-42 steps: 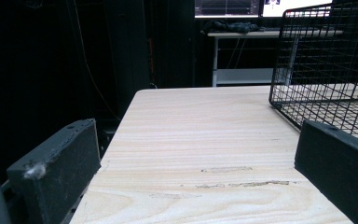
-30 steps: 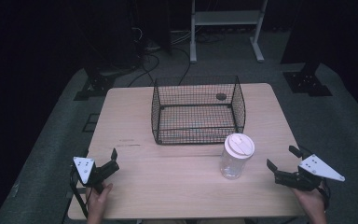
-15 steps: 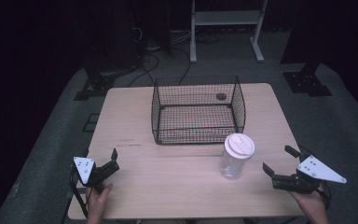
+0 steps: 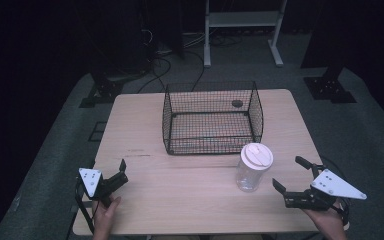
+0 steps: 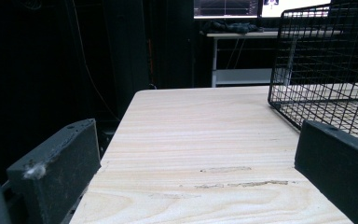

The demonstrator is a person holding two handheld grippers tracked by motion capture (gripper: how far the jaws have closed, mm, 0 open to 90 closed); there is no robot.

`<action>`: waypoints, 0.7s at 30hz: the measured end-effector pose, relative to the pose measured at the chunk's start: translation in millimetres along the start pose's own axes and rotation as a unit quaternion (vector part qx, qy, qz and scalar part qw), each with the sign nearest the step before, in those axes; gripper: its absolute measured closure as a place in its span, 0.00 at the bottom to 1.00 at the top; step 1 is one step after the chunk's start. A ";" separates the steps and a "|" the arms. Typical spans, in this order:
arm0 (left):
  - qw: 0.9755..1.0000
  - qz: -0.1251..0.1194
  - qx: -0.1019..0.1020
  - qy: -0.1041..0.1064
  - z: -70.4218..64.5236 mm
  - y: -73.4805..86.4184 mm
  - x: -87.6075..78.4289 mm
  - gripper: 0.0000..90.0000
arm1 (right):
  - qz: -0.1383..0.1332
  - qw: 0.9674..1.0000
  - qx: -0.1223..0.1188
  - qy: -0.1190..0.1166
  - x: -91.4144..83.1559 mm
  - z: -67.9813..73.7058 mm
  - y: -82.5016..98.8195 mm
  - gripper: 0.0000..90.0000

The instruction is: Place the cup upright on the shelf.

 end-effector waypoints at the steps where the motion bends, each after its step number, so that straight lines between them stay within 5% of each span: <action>1: 1.000 0.000 0.000 0.000 0.0 0.0 0.0 0.00 | 0.000 1.000 0.000 0.000 0.0 0.0 0.0 0.02; 8: 1.000 -0.001 -0.002 0.000 0.5 0.0 0.3 0.00 | 0.002 1.000 -0.002 -0.020 14.5 17.1 -1.6 0.02; 21: 1.000 -0.002 -0.001 0.002 0.2 -0.2 0.2 0.00 | 0.008 1.000 -0.011 -0.025 40.4 26.4 -1.6 0.01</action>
Point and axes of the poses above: each handheld gripper's, and its own axes: x roughly forward along the jaws, y roughly out of its underside, z roughly to its left, the point moved 10 cm from there along x, roughly forward along the jaws, and after that the axes turned 13 degrees about x, right-handed, at the moved point
